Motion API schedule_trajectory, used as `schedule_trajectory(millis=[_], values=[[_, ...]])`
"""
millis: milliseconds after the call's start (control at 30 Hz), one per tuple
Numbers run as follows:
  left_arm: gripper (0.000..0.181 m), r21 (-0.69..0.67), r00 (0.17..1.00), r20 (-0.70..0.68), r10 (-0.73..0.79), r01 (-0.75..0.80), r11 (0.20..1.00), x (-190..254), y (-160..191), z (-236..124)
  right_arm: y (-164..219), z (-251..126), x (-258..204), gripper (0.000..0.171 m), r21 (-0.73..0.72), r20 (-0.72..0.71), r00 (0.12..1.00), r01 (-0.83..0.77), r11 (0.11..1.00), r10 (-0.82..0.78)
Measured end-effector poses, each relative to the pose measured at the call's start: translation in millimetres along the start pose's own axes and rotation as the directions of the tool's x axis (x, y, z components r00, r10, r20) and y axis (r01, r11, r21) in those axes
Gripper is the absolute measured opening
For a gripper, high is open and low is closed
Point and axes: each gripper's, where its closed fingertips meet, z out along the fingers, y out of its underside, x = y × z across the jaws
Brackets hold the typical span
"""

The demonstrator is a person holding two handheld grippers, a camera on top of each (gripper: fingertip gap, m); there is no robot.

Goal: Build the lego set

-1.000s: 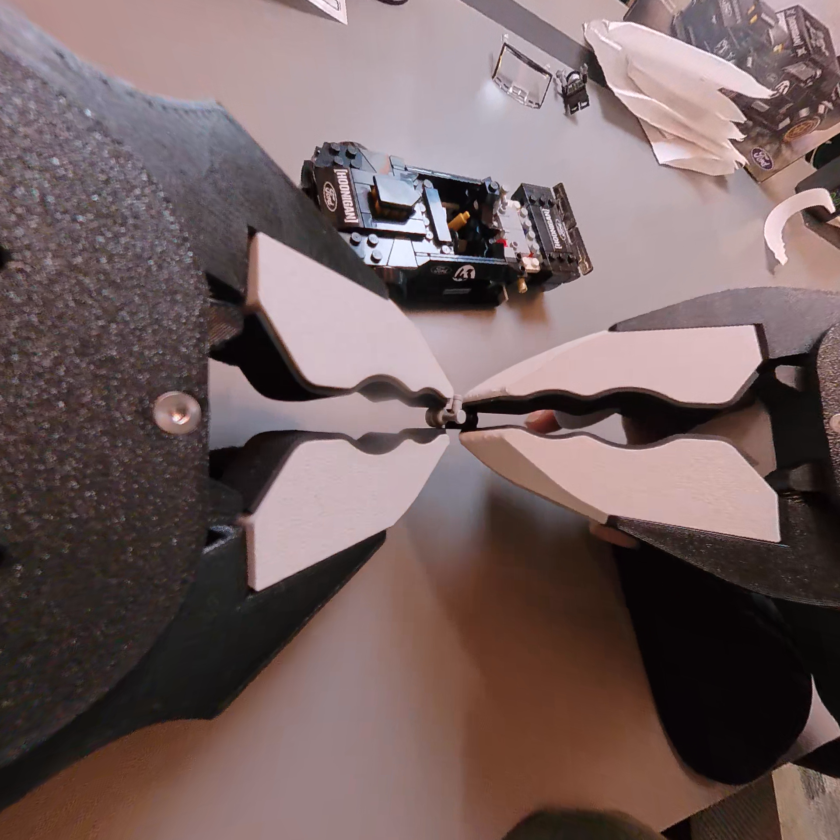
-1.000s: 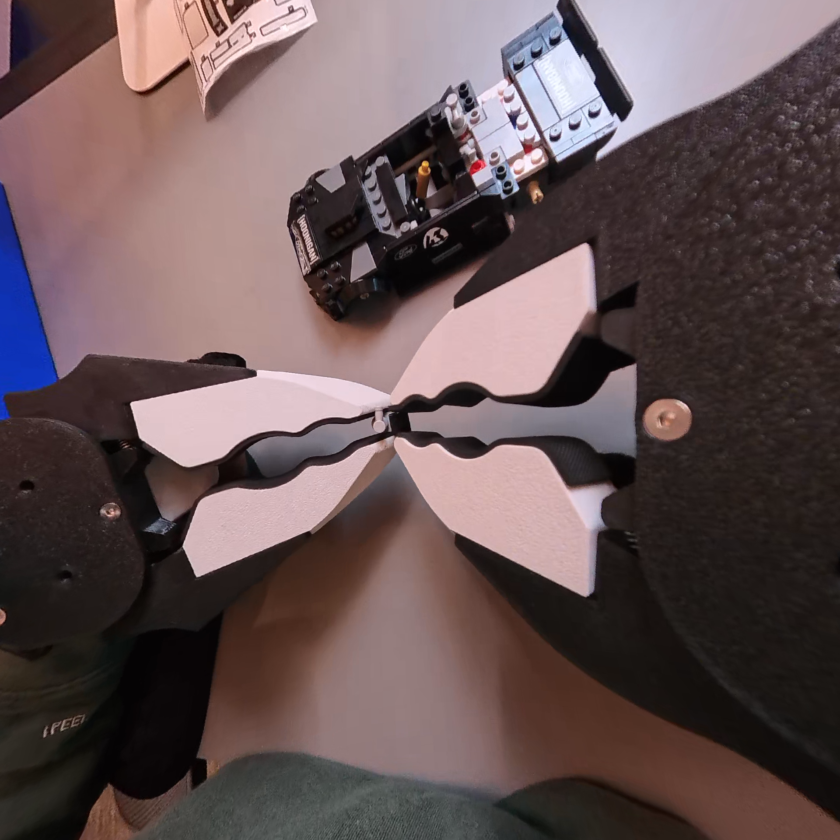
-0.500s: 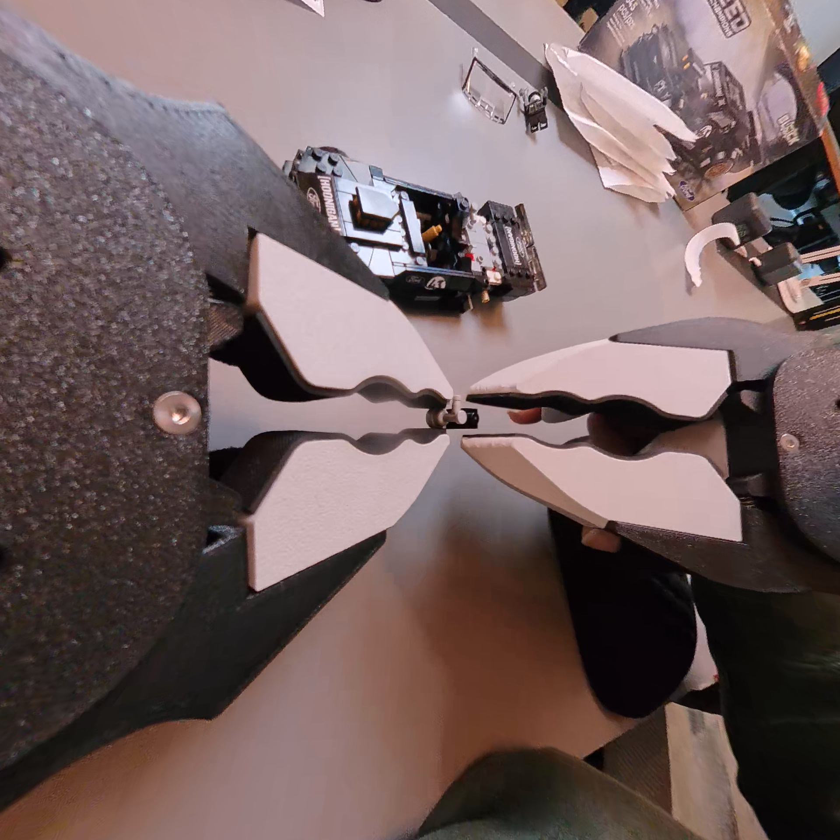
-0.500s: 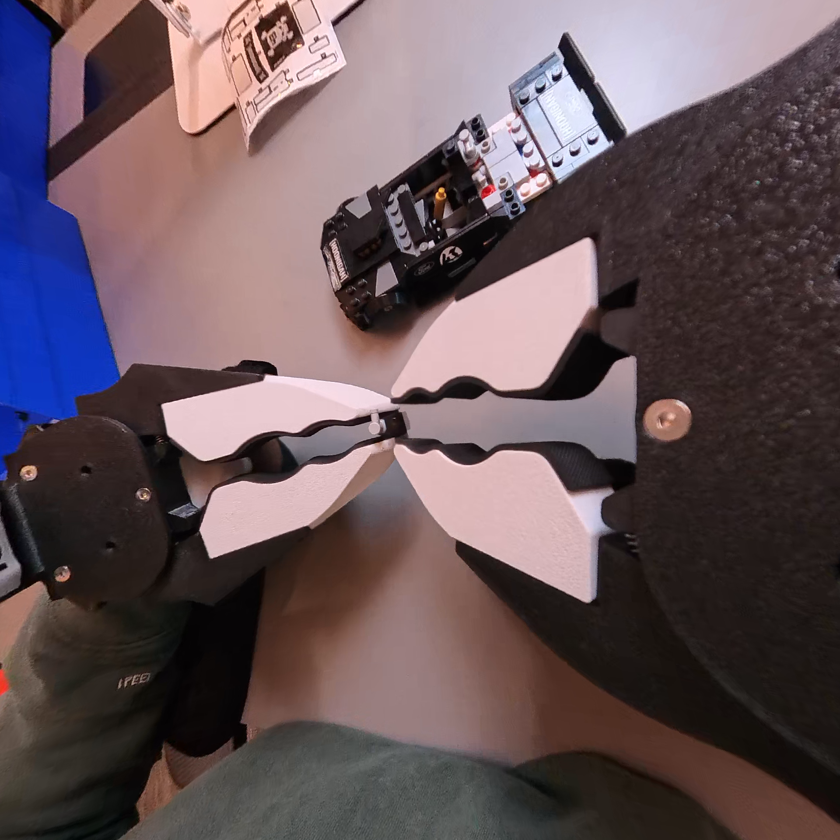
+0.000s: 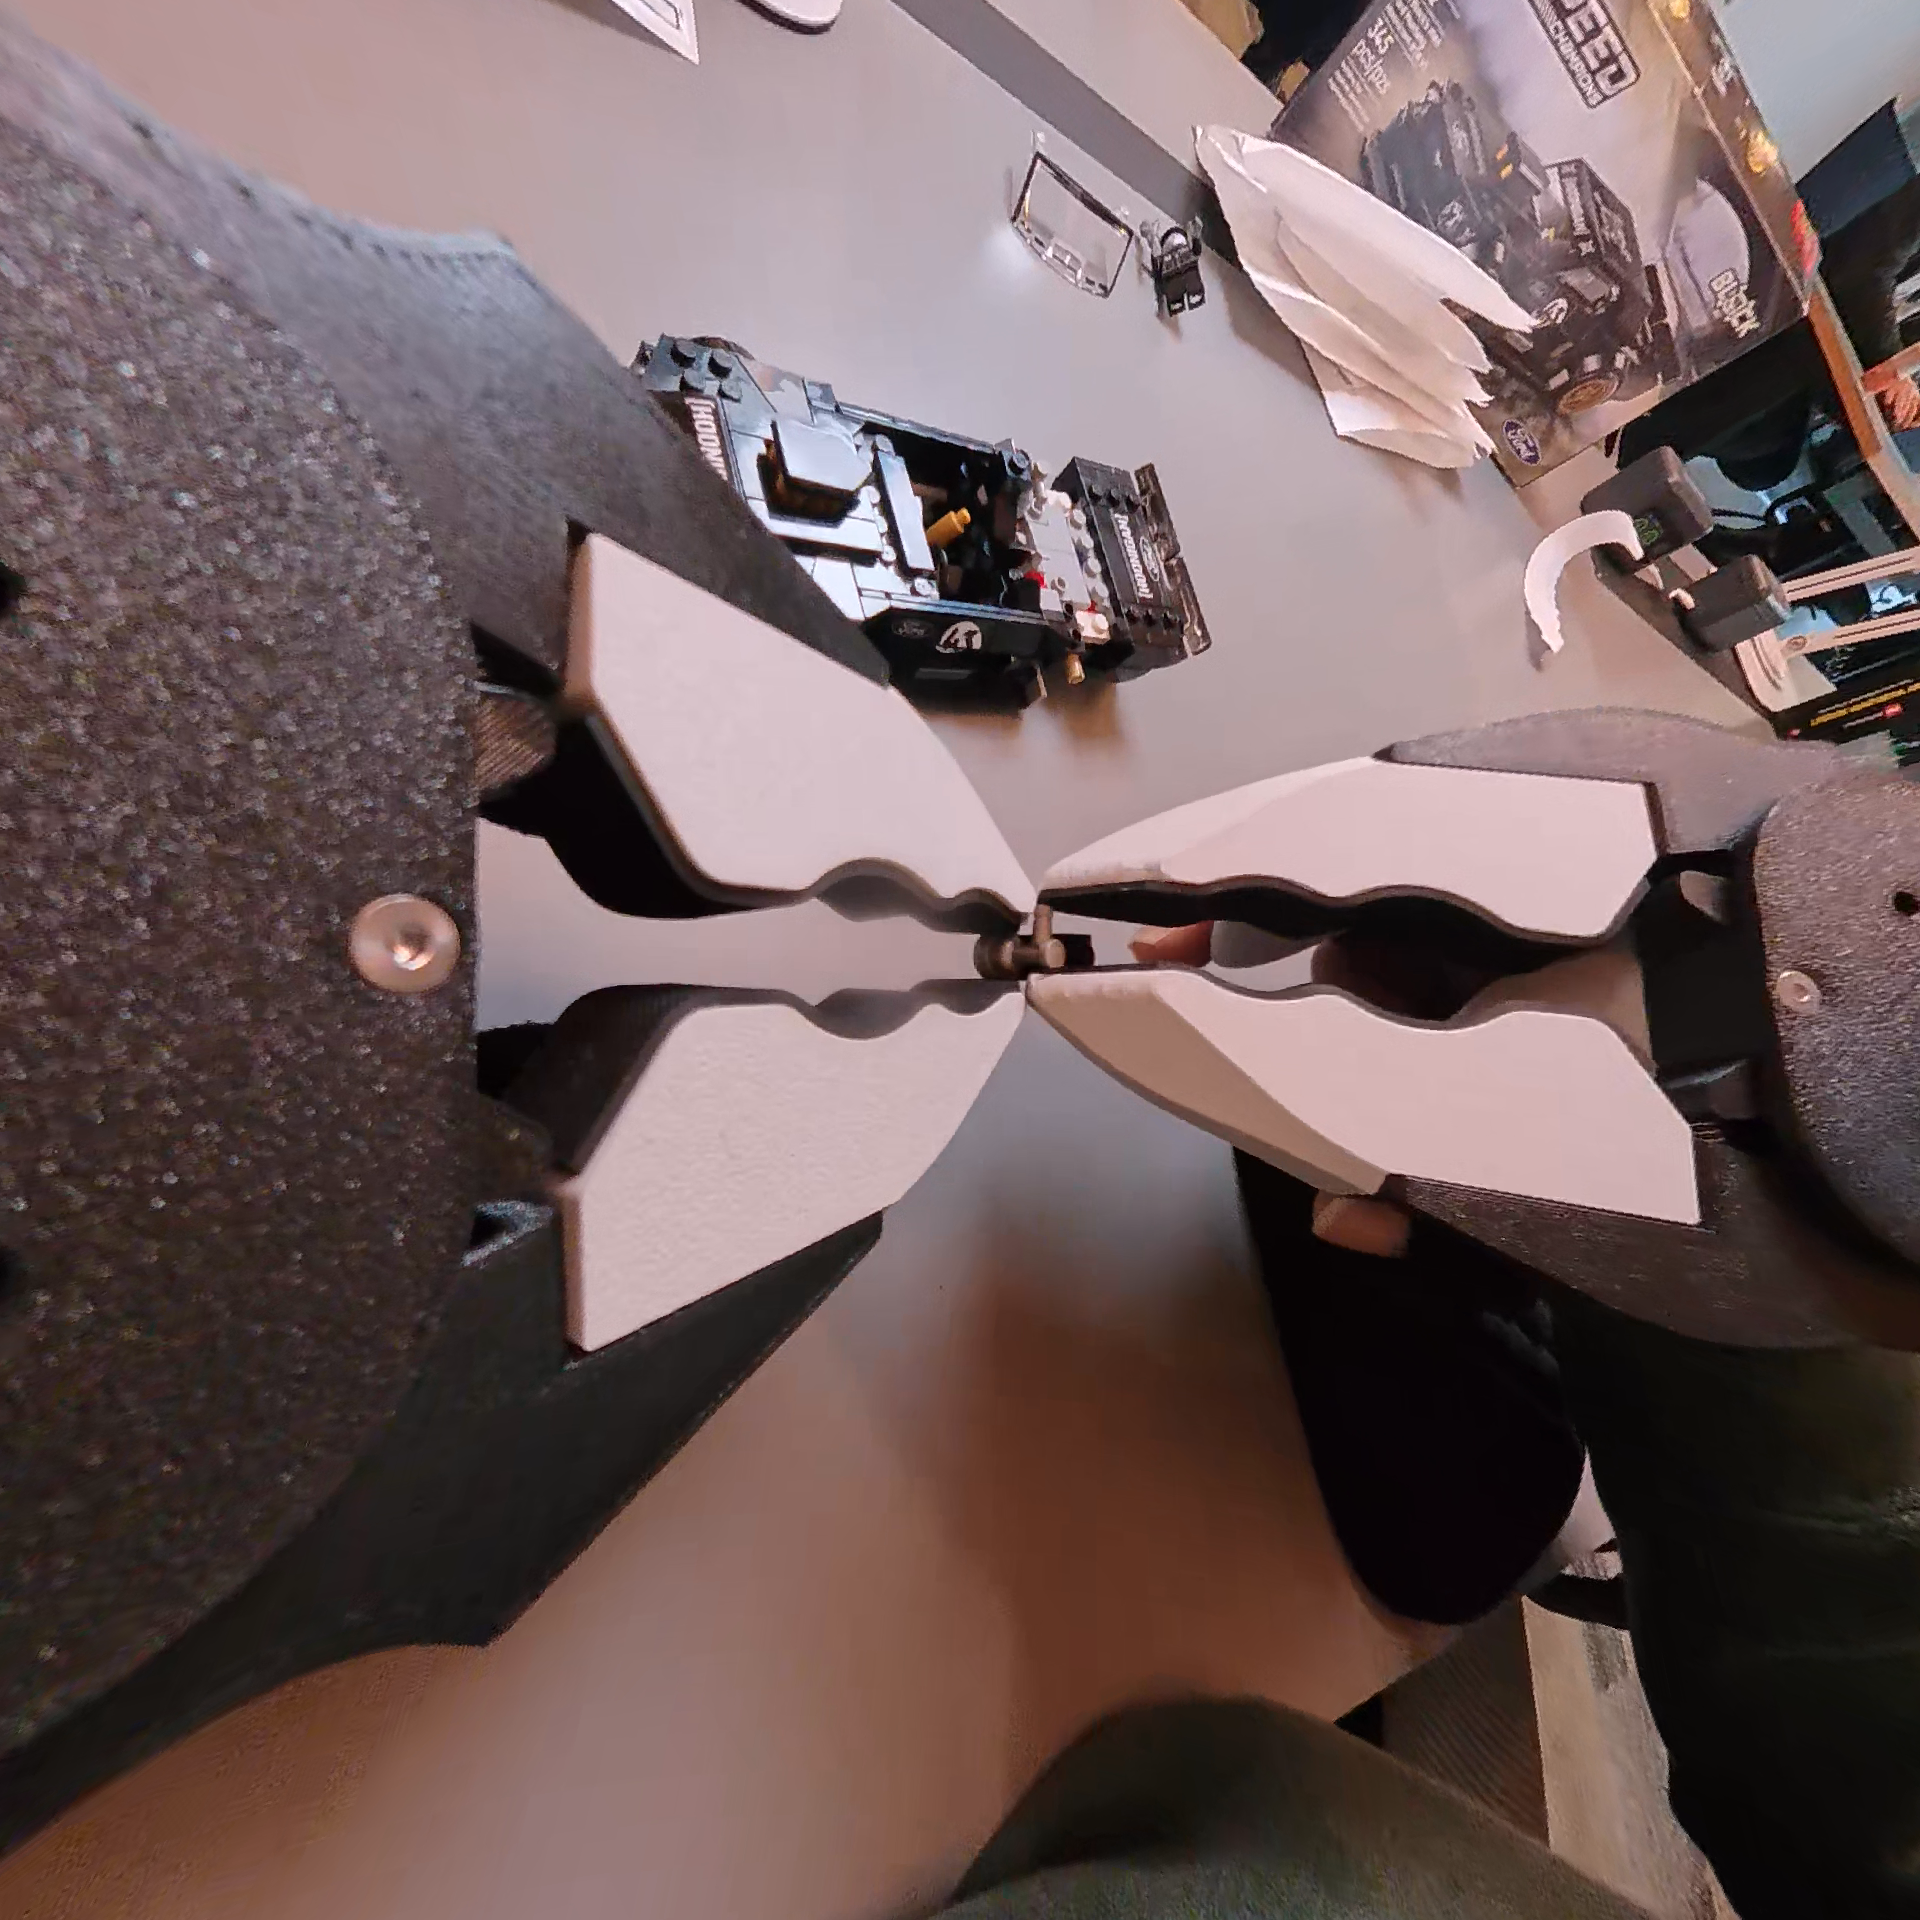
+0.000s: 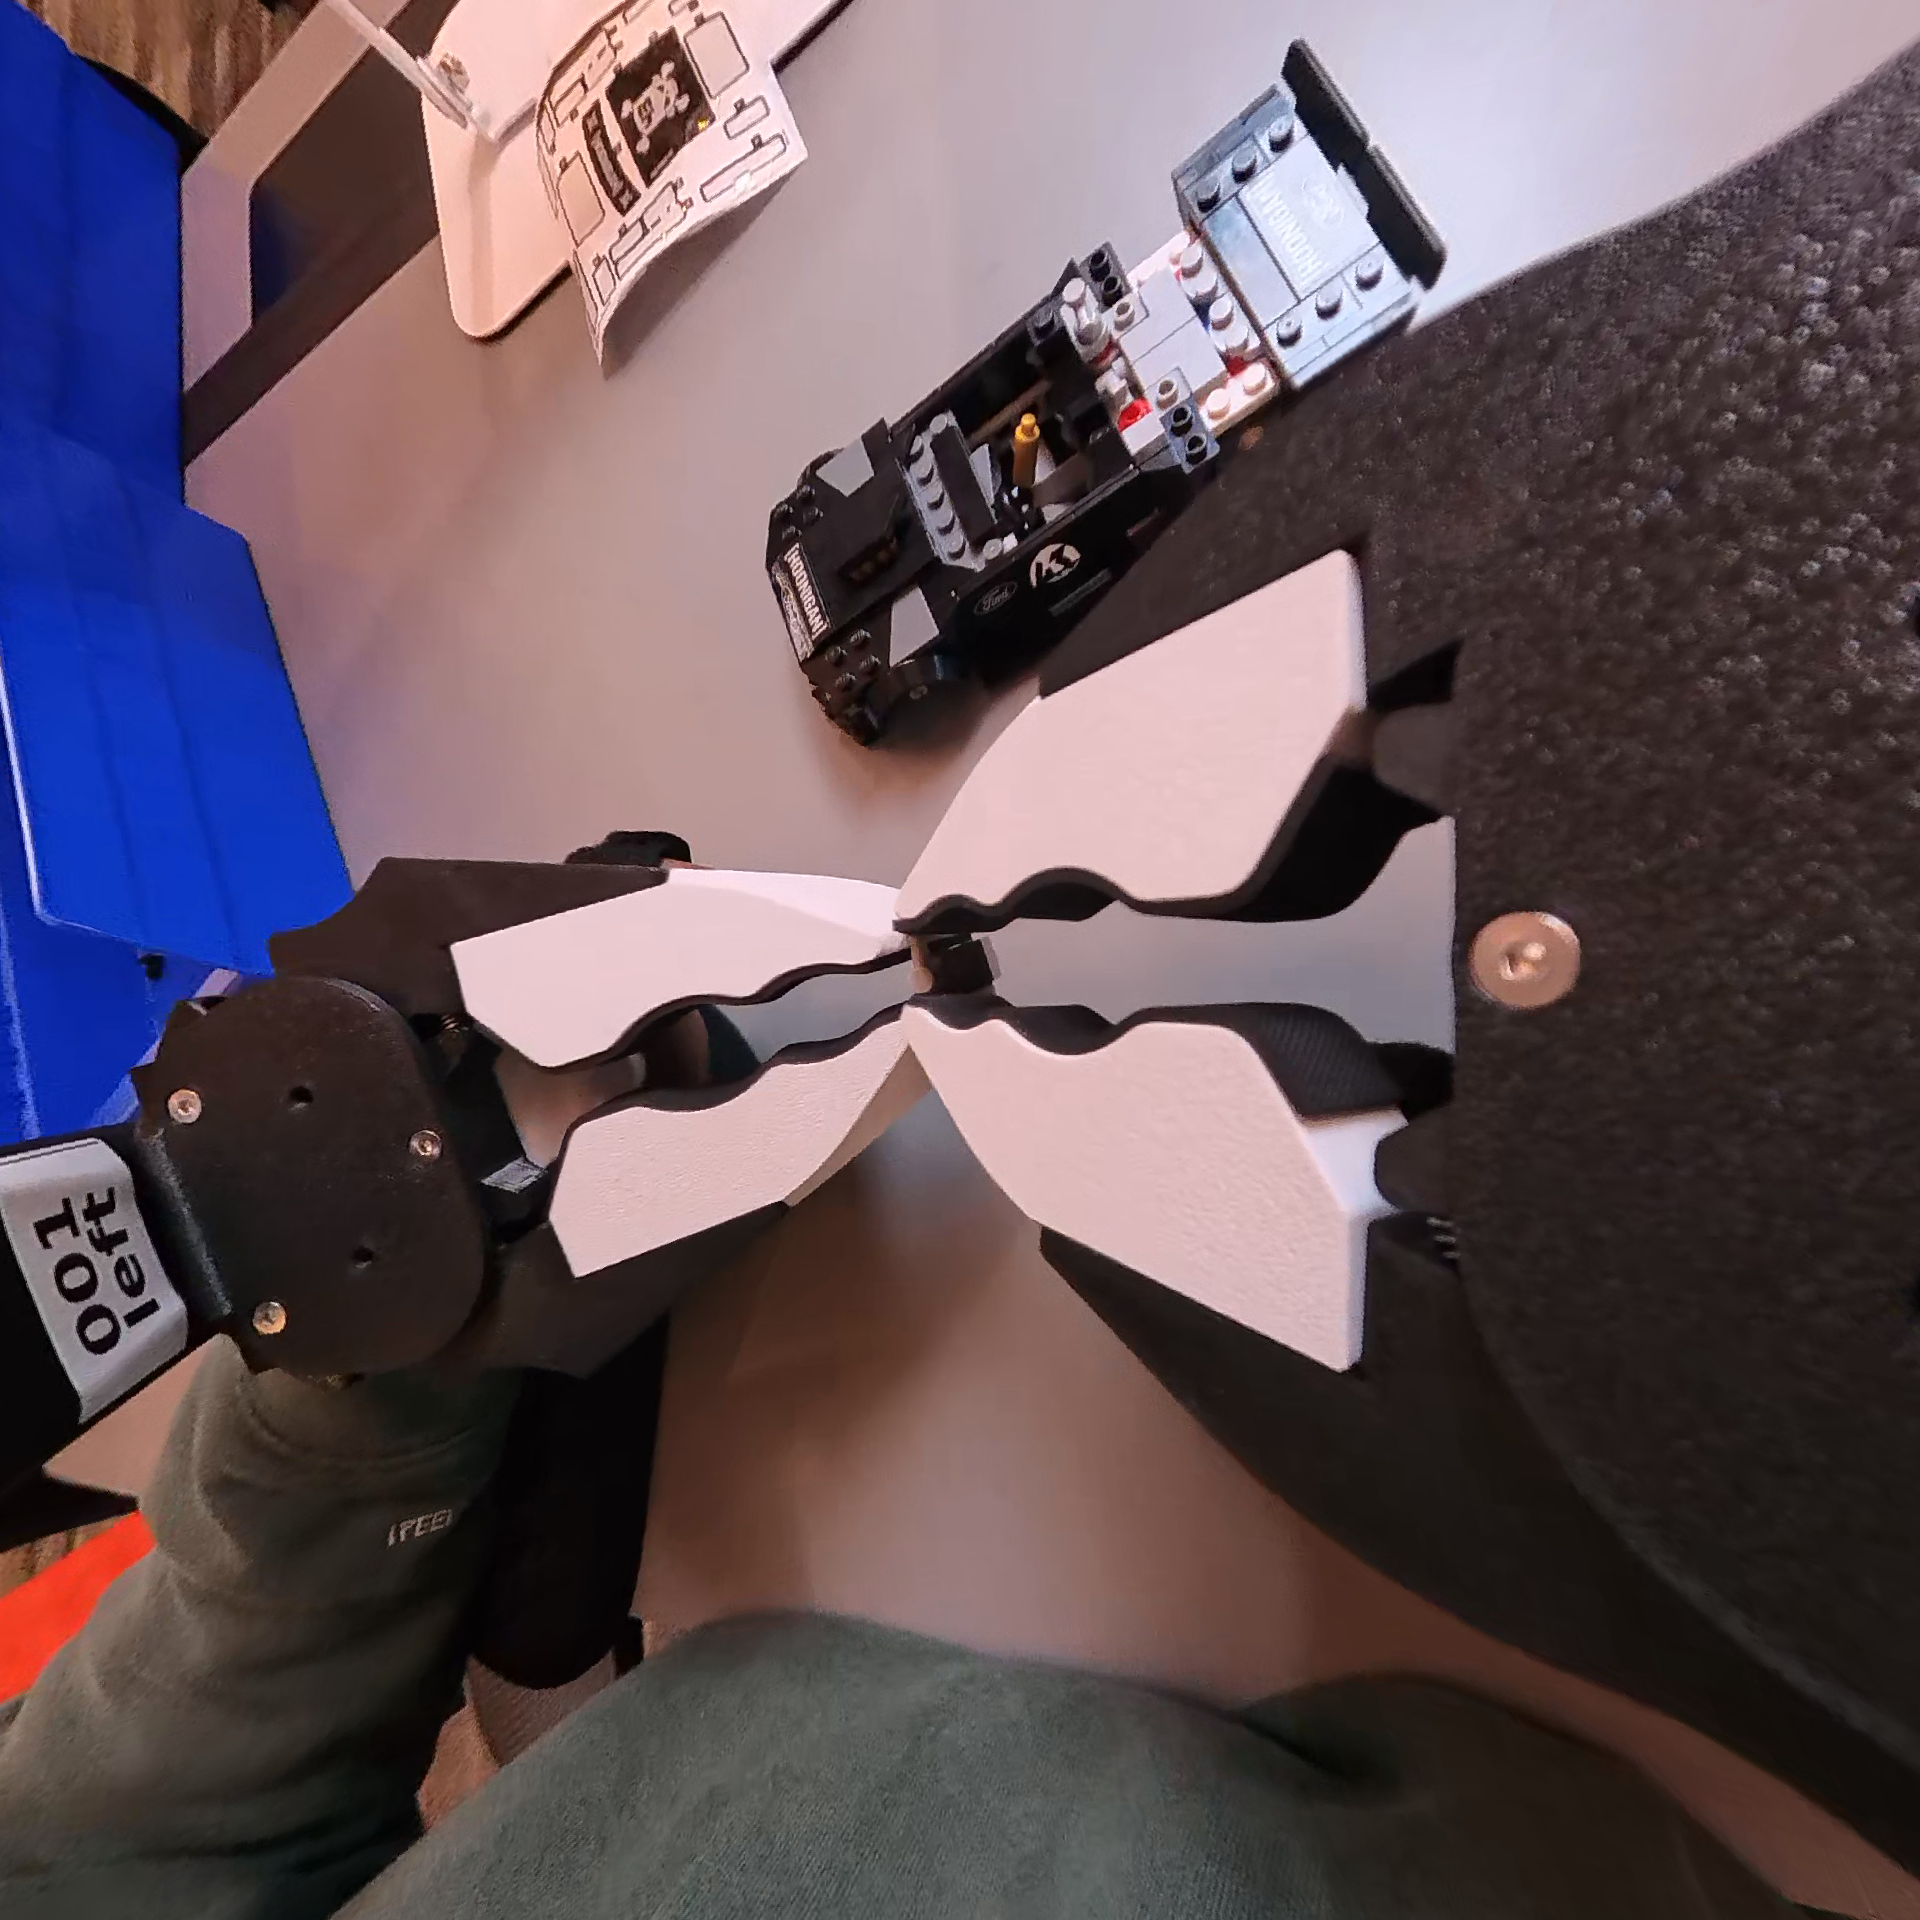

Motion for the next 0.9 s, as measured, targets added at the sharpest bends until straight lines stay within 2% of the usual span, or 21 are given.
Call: schedule_trajectory(millis=[200,367,533,733,900], values=[[0.009,0.043,1.000,-0.015,-0.025,0.026,0.999,0.2,-5.0,-2.3,-5.2,-4.0,-0.1,0.011,0.084,0.014,1.000,-0.022,0.996,0.021],[0.013,0.106,0.997,-0.032,-0.067,0.070,0.992,-0.8,-14.5,-7.6,-17.7,-11.6,-0.1,0.011,0.210,0.058,0.994,-0.103,0.972,0.093],[0.008,0.154,0.992,-0.062,-0.111,0.120,0.981,0.5,-23.4,-11.3,-25.5,-15.2,-2.5,0.011,0.309,0.107,0.984,-0.167,0.936,0.140],[0.008,0.108,0.995,-0.030,-0.090,0.093,0.990,-2.3,-18.0,-10.0,-19.4,-11.1,-1.7,0.015,0.238,0.096,0.983,-0.176,0.955,0.157],[0.008,0.073,0.997,-0.023,-0.076,0.077,0.994,-1.7,-13.7,-8.7,-16.3,-7.9,-0.3,0.011,0.205,0.058,0.988,-0.151,0.967,0.142]])
